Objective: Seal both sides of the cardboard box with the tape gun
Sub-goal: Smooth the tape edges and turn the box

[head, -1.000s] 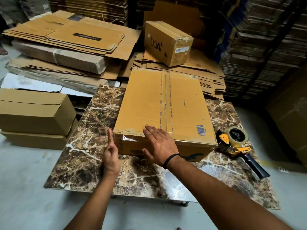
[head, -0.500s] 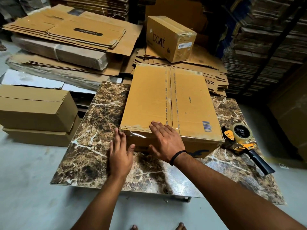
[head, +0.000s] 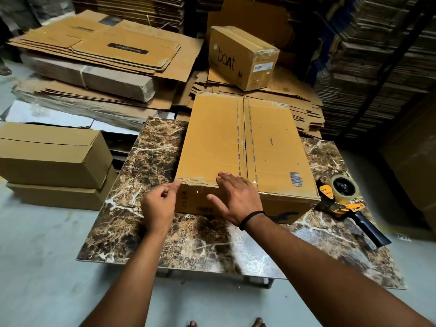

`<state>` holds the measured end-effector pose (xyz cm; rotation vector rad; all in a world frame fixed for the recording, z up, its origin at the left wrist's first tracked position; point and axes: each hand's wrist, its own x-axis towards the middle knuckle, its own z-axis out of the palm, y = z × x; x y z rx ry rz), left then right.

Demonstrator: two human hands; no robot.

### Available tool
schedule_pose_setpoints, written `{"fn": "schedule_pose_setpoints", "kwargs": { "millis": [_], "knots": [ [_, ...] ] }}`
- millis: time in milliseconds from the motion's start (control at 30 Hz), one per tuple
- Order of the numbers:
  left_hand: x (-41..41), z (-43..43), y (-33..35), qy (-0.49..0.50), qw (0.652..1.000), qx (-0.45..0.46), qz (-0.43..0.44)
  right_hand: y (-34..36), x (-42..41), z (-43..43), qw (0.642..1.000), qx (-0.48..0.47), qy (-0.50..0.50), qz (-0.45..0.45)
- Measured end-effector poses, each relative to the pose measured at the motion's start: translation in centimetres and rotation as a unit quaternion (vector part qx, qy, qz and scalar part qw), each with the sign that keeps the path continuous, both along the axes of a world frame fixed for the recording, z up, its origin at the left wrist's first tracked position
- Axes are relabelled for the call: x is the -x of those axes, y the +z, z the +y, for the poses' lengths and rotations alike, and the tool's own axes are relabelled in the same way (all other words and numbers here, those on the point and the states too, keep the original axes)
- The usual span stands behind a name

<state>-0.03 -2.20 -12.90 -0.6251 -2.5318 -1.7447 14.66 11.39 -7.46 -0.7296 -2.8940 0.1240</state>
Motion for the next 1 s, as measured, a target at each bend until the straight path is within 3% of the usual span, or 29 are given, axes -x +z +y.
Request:
{"fn": "schedule_pose_setpoints", "kwargs": {
  "millis": [167,367,700,867,1000],
  "knots": [
    [1.8,-1.3,0.3,-0.074,0.986,0.063,0.132,0.8,3.5,-2.1,0.992,-0.006,-0.124,0.018],
    [3.1,-1.3,0.4,-0.163,0.949,0.099,0.253,-0.4,4.5,-1.8,0.988,-0.046,-0.147,0.01],
    [4.0,0.5,0.8,-0.192,0.943,0.101,0.251,-0.6,4.6,-1.5,0.987,-0.043,-0.156,0.021],
    [4.2,-0.4,1.7,-0.215,0.951,0.088,0.202,-0.8,3.2,-0.9,0.997,-0.022,-0.07,0.01],
    [3.3,0.4,2.7,-0.135,0.931,0.172,0.292,0.0,1.3,0.5,0.996,-0.021,-0.075,0.042]
  ]
}}
